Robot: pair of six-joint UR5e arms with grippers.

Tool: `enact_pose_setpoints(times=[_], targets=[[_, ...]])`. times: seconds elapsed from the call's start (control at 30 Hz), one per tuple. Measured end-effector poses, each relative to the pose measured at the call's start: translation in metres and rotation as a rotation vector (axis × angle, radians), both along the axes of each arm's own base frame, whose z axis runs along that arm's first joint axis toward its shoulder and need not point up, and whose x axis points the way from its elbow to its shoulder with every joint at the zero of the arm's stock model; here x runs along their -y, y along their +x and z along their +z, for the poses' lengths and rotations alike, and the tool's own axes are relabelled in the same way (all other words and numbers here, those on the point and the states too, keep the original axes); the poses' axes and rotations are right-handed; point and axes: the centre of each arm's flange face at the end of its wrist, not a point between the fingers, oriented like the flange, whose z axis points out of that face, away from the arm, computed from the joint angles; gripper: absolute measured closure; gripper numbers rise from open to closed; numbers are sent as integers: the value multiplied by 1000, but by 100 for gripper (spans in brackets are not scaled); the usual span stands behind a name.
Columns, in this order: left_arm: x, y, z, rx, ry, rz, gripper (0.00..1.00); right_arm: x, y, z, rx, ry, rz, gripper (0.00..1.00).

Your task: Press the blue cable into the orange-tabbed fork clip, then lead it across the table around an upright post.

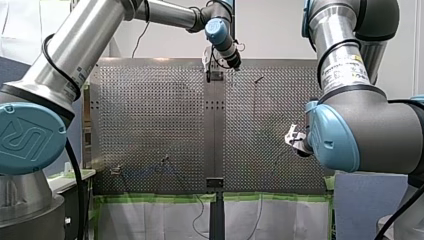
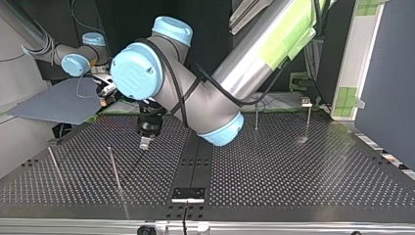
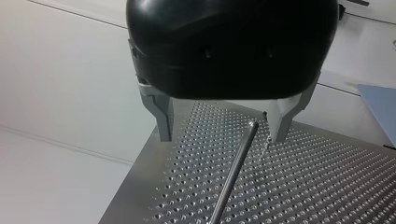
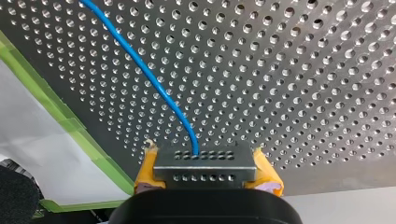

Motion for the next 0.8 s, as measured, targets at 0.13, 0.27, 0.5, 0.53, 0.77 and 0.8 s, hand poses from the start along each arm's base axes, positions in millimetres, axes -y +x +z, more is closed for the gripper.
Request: enact_pose_setpoints(times=[0.13,0.27,0.5,0.53,0.77,0.8], targets=[[-1,1,0,-6,-7,4,1,0,0,0,0,0,0,100],[-1,1,0,-7,-10,4,1,0,0,0,0,-1,0,100],[0,-1,0,-8,-11,2,1,0,0,0,0,0,0,100],[0,-1,0,-7,-11,2,1,0,0,0,0,0,-1,100],[5,-5,1,5,5,-27,1,2,-2,11,-4,-18,-5,100],[8,-7,1,11,10,-39,1,2,-2,15,-4,-22,-6,100]])
